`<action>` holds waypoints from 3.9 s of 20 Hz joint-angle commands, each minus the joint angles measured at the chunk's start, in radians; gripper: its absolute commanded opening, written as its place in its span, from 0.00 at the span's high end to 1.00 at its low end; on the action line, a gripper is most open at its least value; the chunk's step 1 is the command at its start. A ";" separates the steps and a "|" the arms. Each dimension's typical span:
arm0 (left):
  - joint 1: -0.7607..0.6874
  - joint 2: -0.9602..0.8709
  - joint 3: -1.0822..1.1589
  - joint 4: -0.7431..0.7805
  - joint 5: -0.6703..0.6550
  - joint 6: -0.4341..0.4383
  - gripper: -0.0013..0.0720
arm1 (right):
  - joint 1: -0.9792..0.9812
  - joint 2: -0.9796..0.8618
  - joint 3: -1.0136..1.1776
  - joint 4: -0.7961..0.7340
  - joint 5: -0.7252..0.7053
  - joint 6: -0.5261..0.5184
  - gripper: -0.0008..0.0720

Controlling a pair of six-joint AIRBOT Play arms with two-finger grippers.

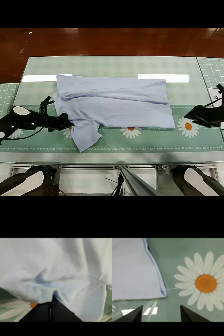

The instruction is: Fold the shirts.

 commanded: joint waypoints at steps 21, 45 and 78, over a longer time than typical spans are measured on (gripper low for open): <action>-0.001 0.010 0.212 -0.031 -0.078 0.048 0.96 | 0.139 -0.064 -0.196 0.266 -0.356 -0.058 0.97; 0.024 -0.639 0.945 -0.119 -0.038 0.043 0.96 | 0.467 -0.576 0.325 0.473 -0.964 -0.061 0.97; 0.022 -0.590 1.077 -0.141 -0.346 -0.035 0.20 | 0.431 -0.626 0.325 1.046 -0.901 -0.335 0.97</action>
